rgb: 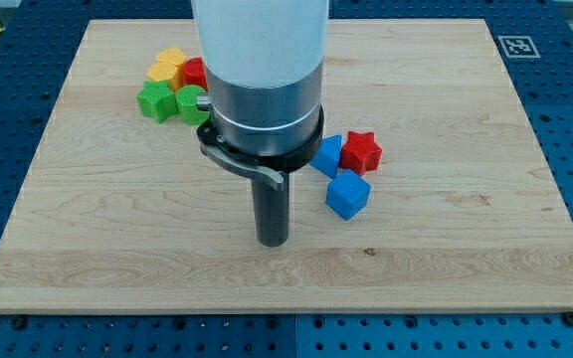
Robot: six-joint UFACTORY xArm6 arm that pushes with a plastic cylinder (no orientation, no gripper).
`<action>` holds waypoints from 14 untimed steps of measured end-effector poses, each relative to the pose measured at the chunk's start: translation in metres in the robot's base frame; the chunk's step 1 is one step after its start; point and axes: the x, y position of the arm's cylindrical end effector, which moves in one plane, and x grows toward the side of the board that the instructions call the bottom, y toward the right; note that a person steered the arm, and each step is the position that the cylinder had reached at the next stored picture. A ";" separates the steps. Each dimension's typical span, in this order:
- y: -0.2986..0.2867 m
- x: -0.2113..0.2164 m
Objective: Separate the group of blocks
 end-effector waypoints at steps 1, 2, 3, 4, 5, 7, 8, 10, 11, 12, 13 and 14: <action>0.002 0.019; 0.002 0.033; 0.008 0.046; 0.013 0.053; 0.024 0.057; 0.113 0.058; 0.129 0.024; 0.154 -0.032; 0.158 -0.050; 0.139 -0.078; 0.101 -0.100; 0.085 -0.126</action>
